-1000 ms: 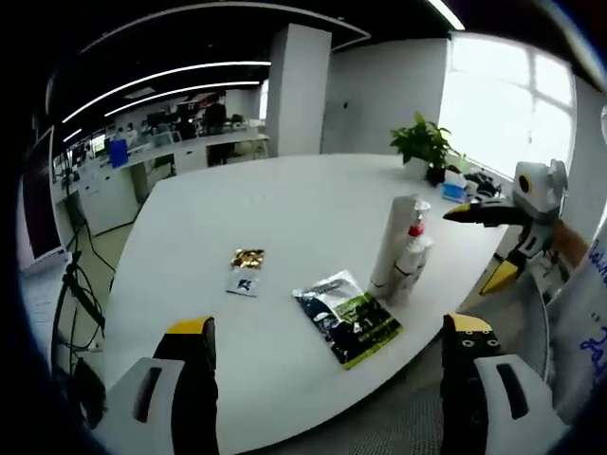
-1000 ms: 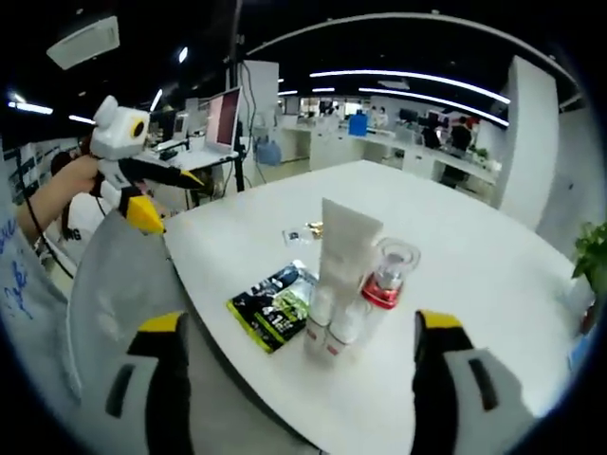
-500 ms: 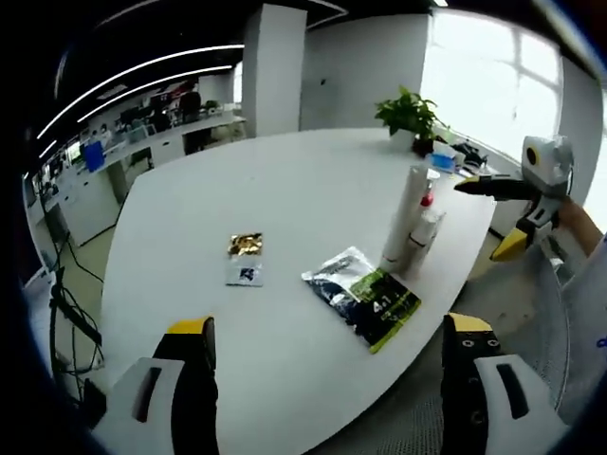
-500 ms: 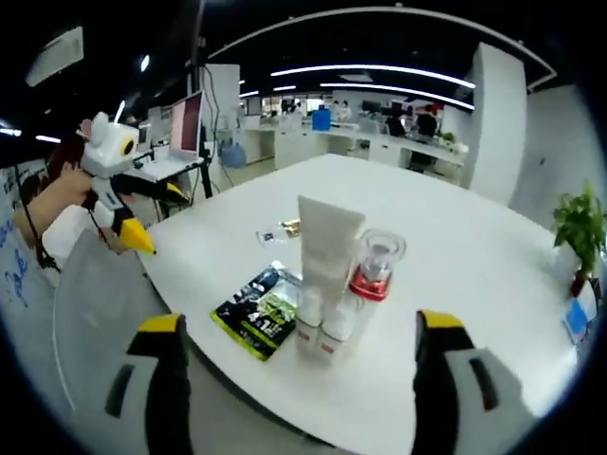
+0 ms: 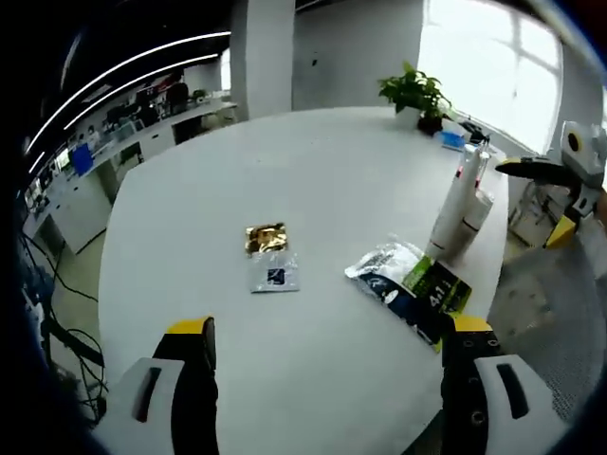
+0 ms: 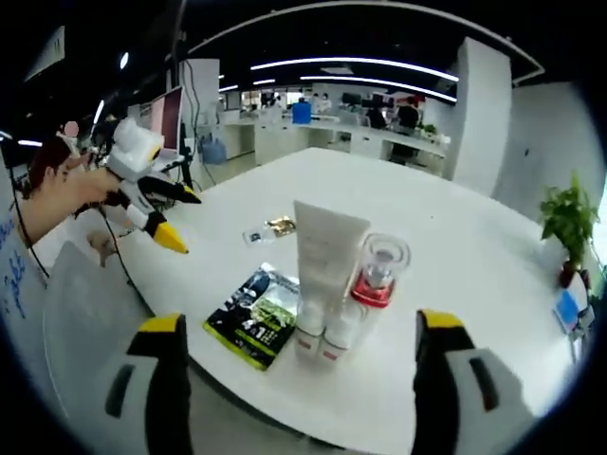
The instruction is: Arrange the skincare products in the storage area until every visible bottle or jar stands upright without overlapping.
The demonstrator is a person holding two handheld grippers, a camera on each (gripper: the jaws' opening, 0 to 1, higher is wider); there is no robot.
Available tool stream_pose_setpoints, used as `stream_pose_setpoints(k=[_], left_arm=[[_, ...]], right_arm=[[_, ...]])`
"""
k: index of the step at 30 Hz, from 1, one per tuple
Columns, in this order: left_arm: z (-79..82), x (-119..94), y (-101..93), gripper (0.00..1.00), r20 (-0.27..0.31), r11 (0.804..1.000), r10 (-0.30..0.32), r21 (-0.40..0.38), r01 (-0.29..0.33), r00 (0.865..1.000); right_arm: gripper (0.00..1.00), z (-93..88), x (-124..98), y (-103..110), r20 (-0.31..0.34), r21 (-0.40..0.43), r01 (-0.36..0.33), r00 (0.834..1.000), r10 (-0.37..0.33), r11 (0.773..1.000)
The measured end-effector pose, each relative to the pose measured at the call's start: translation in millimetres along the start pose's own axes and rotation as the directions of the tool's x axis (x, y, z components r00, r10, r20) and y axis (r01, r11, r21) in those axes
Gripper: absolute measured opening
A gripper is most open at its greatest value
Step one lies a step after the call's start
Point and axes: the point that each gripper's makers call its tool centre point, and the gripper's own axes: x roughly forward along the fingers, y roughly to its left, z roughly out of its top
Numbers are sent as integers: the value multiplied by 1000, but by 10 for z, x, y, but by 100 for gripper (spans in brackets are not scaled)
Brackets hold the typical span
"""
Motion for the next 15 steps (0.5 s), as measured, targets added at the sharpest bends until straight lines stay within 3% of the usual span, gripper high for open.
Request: stream_pose_setpoints(k=[4,8,12,15], left_arm=[[34,171,146,97,-13,1000,8,-7,-8,1000],[60,331,284,85,-24,1000,24,4,-24,999],[87,468,393,85,-35,999,44,-16,-44,998],[97,584,410,72,-42,999,32,-11,-33,999]], right_arm=[[100,27,-17,-14,6,16,19,1000,-19,1000],[100,23,-38,-34,1,21,37,999,-37,999],[100,2,-65,-63,-5,33,56,998,-56,998],[100,-12,-78,-78,-7,44,66,998,-66,997]])
